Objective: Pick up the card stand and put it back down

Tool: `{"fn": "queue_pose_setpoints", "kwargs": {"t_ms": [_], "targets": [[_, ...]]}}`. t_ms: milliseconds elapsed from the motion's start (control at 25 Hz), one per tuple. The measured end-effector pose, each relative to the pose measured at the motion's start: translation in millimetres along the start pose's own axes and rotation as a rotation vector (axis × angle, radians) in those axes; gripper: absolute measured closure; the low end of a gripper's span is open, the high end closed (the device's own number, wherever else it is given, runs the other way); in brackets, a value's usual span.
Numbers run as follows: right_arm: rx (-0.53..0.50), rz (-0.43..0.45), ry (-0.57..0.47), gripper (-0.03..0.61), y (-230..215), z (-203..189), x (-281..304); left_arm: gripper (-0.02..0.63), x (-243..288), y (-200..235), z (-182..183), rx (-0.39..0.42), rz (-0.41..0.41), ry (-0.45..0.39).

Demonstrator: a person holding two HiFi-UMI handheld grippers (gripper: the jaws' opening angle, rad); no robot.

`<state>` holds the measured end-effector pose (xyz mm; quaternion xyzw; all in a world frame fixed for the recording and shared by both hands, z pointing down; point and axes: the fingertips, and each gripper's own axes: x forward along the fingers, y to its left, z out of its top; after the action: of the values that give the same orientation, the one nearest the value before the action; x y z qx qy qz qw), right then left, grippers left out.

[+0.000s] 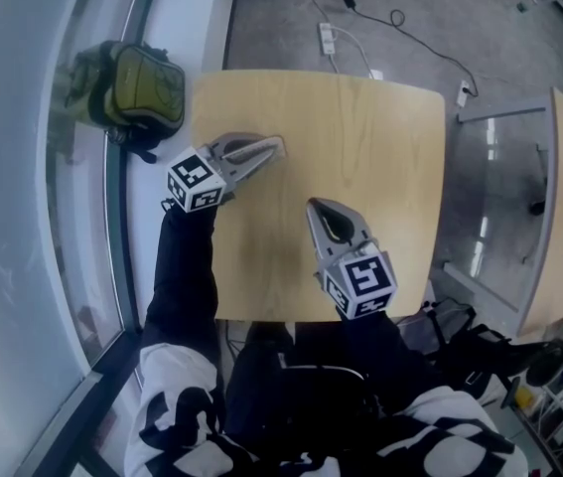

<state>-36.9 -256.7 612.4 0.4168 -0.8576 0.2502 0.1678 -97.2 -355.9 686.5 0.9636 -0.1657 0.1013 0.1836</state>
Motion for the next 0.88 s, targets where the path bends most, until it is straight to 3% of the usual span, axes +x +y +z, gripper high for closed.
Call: {"fn": "queue_pose_setpoints", "kwargs": {"t_ms": [320,520,640,880], "targets": [[-0.001,-0.017,-0.039,0.557,5.1,16.3,-10.9,0.592,15.7,-25.4,4.2,-0.053,-0.065,0.017],[-0.001,-0.049,-0.115,0.557,5.9,46.5,-29.6,0.593,9.7,-50.8,40.1,-0.048,-0.064,-0.014],[-0.01,-0.057,-0.162,0.557,13.9,60.4,-42.4,0.594,1.9,-67.4,62.0,-0.009,-0.036,0.003],[-0.022,-0.07,-0.222,0.557,36.7,76.8,-74.9,0.593,-23.2,-98.1,101.5,0.019,0.104,0.004]]}}
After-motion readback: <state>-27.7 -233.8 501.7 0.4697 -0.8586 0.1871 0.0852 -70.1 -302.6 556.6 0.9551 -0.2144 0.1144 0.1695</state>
